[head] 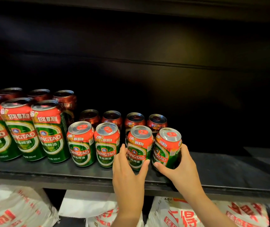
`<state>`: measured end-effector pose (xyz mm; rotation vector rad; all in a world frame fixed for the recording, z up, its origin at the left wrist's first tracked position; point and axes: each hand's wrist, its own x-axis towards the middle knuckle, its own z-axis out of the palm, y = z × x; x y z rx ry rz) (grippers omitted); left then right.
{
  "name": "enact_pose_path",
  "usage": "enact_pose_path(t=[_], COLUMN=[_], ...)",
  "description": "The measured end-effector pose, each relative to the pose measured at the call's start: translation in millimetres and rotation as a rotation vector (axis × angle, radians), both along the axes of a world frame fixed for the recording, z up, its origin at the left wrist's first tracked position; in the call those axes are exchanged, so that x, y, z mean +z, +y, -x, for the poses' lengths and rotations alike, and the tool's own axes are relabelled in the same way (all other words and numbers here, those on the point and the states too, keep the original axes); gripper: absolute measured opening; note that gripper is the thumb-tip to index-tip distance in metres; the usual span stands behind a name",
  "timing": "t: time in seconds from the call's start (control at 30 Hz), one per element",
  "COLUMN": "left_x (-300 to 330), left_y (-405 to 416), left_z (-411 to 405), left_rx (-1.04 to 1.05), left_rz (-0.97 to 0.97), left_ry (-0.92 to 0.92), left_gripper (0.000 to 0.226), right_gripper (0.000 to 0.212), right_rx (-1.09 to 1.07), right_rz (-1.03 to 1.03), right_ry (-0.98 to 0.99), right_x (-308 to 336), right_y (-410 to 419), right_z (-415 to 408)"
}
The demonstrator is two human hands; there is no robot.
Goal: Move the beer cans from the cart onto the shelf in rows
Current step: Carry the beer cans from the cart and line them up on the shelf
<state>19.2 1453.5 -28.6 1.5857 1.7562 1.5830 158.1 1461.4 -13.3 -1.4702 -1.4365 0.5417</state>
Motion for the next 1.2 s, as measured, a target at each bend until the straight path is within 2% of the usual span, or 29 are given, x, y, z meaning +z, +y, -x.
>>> enact_pose_path(t=[0.13,0.37,0.53,0.77,0.97,1.2], left_x=[0.5,-3.1,-5.6,-6.1,-5.9,-5.6], left_y=[-1.4,-1.1,0.3,2.0,2.3,0.9], left_z=[-0.5,0.2,-1.1,-2.1,-4.1,-5.5], left_rx=[0.039,0.016,0.029,0.048,0.106,0.111], left_rz=[-0.015,-0.022,-0.023,-0.044,-0.064,-0.078], left_ry=[0.091,0.095,0.098,0.088,0.093,0.102], left_gripper=[0.078,0.067,0.066,0.066,0.068,0.066], right_gripper=[0.068,0.08,0.074,0.066,0.072,0.063], right_rx=[0.025,0.012,-0.044,0.025,0.067,0.04], right_rz=[0.022,0.017,-0.006,0.003,0.017,-0.014], right_ry=[-0.02,0.015,0.013,-0.001,-0.005,-0.089], right_x=[0.5,3.3,1.0,-2.4,-1.6,-4.8], right_y=[-0.2,0.5,1.2,0.9,0.7,0.7], right_z=[-2.1,0.3,0.9,-3.6,-2.7,-4.4])
